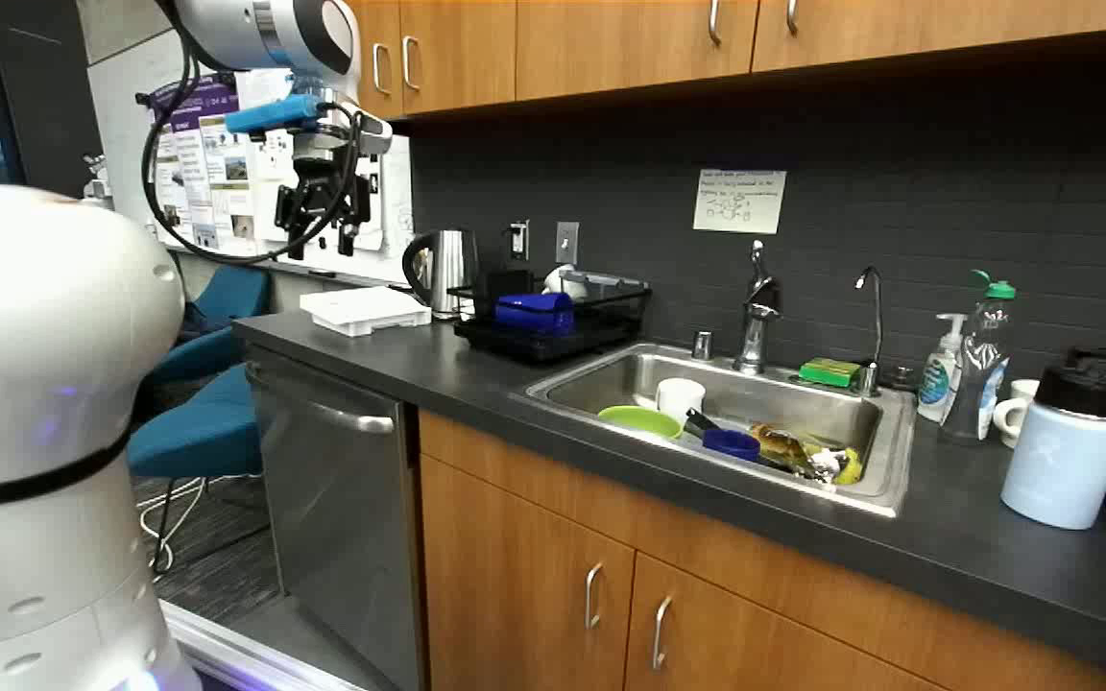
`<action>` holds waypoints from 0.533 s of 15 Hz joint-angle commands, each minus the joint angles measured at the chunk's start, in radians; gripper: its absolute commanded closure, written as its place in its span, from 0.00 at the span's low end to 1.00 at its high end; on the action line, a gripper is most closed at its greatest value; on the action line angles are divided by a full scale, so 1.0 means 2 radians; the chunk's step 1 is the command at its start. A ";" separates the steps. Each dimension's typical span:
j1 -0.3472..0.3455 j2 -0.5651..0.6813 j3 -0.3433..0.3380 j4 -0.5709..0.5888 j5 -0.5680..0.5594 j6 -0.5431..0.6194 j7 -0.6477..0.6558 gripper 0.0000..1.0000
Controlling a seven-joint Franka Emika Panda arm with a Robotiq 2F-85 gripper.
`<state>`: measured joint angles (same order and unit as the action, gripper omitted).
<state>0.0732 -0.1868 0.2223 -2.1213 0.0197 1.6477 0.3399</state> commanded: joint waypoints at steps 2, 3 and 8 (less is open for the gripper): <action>0.009 0.001 -0.009 0.001 -0.001 -0.001 0.001 0.00; 0.009 0.000 -0.008 0.000 -0.007 0.008 0.002 0.00; 0.010 0.008 -0.005 -0.005 -0.066 0.121 0.008 0.00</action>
<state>0.0824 -0.1839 0.2203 -2.1234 -0.0468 1.7724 0.3413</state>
